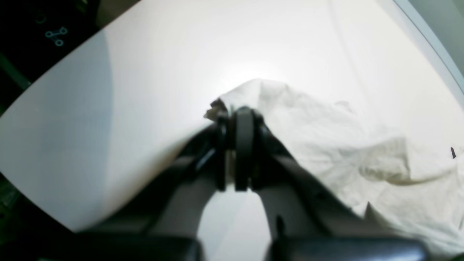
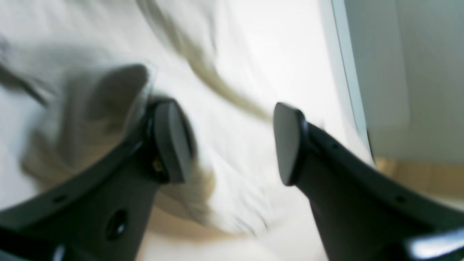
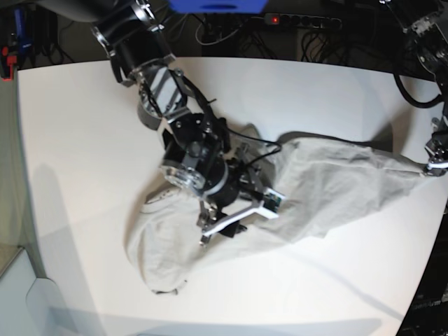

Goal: Layout the t-shirt on the table in an organized manner, then fold the t-shirt properly
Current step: 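Lower the right gripper onto the shirt's middle and release the fabric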

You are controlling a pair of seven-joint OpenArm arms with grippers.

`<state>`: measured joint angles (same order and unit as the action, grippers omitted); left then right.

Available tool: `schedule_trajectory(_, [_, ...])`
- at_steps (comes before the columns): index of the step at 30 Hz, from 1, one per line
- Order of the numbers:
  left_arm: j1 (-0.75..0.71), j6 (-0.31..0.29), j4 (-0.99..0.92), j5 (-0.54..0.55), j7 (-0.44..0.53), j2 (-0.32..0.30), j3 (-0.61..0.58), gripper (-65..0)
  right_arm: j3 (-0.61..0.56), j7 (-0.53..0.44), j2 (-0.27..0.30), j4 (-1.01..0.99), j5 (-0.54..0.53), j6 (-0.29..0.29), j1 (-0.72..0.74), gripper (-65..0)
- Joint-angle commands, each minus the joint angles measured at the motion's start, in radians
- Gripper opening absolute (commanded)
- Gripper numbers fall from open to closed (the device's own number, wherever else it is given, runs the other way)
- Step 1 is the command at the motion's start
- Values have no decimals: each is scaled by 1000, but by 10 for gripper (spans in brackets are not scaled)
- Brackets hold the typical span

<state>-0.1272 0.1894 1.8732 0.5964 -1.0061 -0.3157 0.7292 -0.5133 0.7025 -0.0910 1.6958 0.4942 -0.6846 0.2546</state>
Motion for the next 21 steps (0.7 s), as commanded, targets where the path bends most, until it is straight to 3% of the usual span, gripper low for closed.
schedule_trajectory(1, [10,6,16,6,19,-18,3,-645,2,-39,-16,17,1,-14,22,-288])
schedule_trajectory(11, [-12,6,24,6,19,-17,7,-645,-20,-298,-28,-182,4,-14,65,-288])
schedule_trajectory(21, [-30,6,16,6,19,-17,10,-645,-12,-310,-51,-164,2,-14,-4,-288])
